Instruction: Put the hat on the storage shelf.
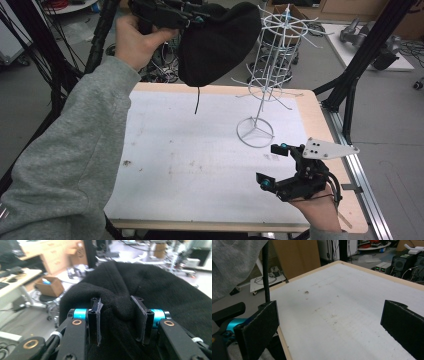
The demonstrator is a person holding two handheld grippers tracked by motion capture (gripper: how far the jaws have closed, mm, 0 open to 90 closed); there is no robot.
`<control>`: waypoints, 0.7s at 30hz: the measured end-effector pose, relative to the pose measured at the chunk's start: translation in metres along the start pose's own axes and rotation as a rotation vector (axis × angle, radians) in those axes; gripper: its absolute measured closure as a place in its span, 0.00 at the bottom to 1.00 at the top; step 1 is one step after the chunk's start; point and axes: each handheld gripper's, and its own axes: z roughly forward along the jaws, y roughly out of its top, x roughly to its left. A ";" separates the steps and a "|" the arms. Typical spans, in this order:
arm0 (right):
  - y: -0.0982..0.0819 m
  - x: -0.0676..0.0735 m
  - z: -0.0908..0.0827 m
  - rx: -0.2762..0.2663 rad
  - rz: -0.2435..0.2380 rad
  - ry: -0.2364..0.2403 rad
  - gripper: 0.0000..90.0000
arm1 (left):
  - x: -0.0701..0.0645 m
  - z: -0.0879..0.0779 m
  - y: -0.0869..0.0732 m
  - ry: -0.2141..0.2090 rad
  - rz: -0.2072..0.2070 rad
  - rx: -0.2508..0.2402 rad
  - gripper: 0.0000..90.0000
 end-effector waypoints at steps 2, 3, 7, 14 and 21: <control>0.001 0.000 -0.001 -0.004 -0.001 -0.001 0.01 | 0.001 0.004 -0.006 -0.028 -0.006 0.029 0.70; 0.001 0.001 -0.001 -0.002 0.001 -0.001 0.01 | 0.002 0.005 -0.009 -0.046 -0.013 0.024 0.70; 0.001 0.002 -0.001 -0.003 -0.004 -0.002 0.01 | 0.007 0.007 -0.018 -0.066 -0.039 0.020 0.70; 0.001 0.001 0.000 -0.001 -0.001 -0.004 0.01 | 0.008 0.012 -0.029 -0.099 -0.040 0.041 0.69; 0.002 0.002 -0.001 -0.004 -0.008 -0.001 0.01 | 0.010 0.021 -0.045 -0.132 -0.071 0.059 0.69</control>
